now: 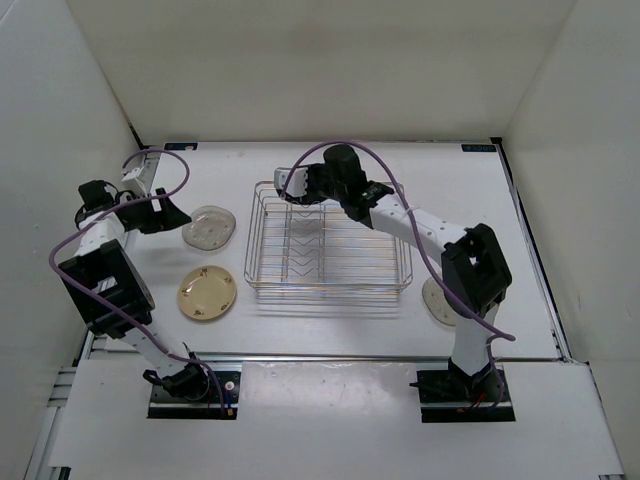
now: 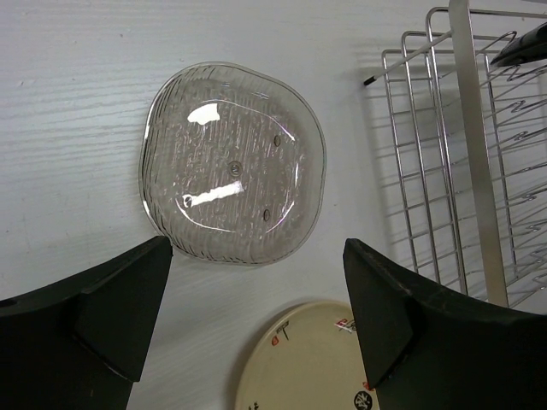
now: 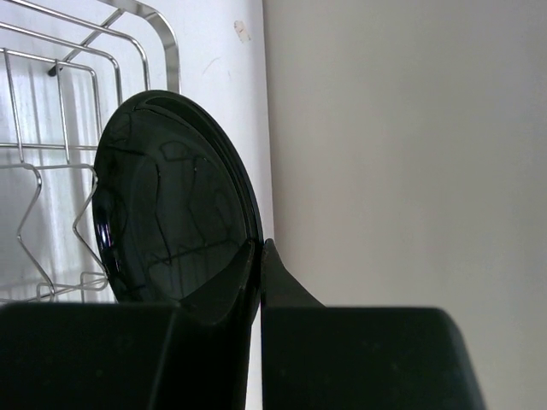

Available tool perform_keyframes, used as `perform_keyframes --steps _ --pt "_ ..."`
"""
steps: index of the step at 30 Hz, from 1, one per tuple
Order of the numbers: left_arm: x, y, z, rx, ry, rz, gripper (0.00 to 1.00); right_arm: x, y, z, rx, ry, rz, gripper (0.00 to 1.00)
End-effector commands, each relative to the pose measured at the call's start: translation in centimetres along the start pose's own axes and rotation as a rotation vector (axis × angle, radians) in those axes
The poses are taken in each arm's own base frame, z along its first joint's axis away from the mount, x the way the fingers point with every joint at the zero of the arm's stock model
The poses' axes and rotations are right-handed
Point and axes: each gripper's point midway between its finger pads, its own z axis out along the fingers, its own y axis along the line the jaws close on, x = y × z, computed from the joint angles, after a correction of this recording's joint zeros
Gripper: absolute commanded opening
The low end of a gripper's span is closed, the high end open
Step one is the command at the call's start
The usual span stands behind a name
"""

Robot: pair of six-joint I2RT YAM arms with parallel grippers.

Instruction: Load the plates into the dish rack

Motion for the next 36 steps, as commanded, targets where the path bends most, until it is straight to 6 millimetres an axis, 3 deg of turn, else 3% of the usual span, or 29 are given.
perform_keyframes --steps 1,8,11,12,16,19,26,36 --pt "-0.1 -0.5 -0.3 0.043 -0.019 0.012 0.92 -1.1 -1.1 0.5 0.039 -0.053 0.010 0.00" --pt "-0.3 -0.3 -1.0 0.038 -0.031 0.011 0.92 -0.8 0.8 1.4 -0.020 -0.060 0.049 0.00" --pt "0.1 -0.3 -0.9 0.039 -0.026 0.013 0.92 -0.7 1.2 1.9 -0.041 -0.062 0.075 0.00" --pt "0.1 -0.3 -0.9 0.039 -0.026 0.013 0.92 -1.4 0.3 1.8 -0.025 -0.080 0.085 0.00" --pt "0.2 -0.5 -0.9 0.050 -0.023 0.006 0.92 -0.6 0.6 2.1 -0.065 -0.073 0.120 0.00" --pt "0.0 -0.5 -0.8 0.060 -0.026 0.006 0.92 -0.5 1.7 2.6 -0.102 -0.080 0.154 0.00" --pt "0.1 -0.6 -0.8 0.062 -0.021 -0.002 0.92 -0.3 2.5 2.5 -0.127 -0.078 0.160 0.00" --pt "0.4 -0.4 -0.7 0.063 -0.016 -0.009 0.92 1.4 4.8 2.4 -0.168 -0.034 0.204 0.02"
